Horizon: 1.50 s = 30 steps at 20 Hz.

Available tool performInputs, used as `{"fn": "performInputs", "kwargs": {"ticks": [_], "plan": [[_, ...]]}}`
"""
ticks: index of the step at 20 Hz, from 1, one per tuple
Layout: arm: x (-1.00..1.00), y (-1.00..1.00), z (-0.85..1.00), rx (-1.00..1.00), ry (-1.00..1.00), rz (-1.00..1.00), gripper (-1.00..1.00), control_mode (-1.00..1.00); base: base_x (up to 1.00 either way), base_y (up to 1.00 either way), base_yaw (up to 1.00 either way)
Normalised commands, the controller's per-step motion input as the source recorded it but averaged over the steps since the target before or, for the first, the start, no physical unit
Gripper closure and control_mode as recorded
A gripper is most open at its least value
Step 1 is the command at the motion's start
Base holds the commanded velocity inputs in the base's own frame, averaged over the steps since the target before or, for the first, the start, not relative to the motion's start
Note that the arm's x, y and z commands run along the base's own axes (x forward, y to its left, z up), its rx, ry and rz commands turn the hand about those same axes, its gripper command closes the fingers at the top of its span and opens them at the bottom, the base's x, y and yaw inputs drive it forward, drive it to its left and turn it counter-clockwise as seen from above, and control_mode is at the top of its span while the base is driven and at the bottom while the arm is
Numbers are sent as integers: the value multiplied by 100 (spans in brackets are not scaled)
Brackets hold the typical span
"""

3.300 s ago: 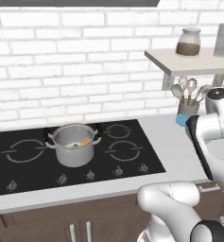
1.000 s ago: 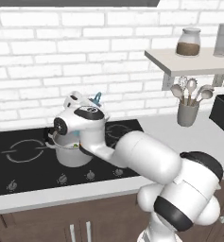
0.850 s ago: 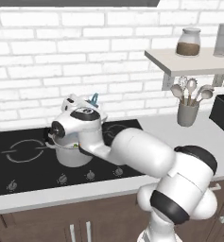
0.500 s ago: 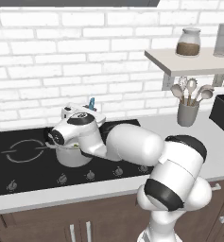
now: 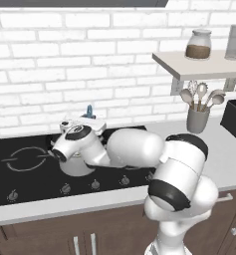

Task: Put the squash and broccoli in the pot. Retrieve the spatula and lightly stir the vegetables in the pot.

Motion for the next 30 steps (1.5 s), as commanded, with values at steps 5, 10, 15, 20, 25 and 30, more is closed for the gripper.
{"fn": "performInputs", "kwargs": {"ticks": [5, 10, 15, 20, 25, 30], "plan": [[-3, 40, -35, -10, 0, 3, 100, -100, 0, 0, 0], [-30, 25, 20, 0, 1, 0, 100, -100, 0, 0, 0], [-52, 0, 17, 0, 9, 0, 100, -100, 0, 0, 0], [-5, 0, -18, -5, 21, 0, 100, -100, 0, 0, 0], [32, -1, -60, -8, 14, 0, 100, -100, 0, 0, 0], [58, 0, -72, -15, 3, 0, 100, -100, 0, 0, 0]]}}
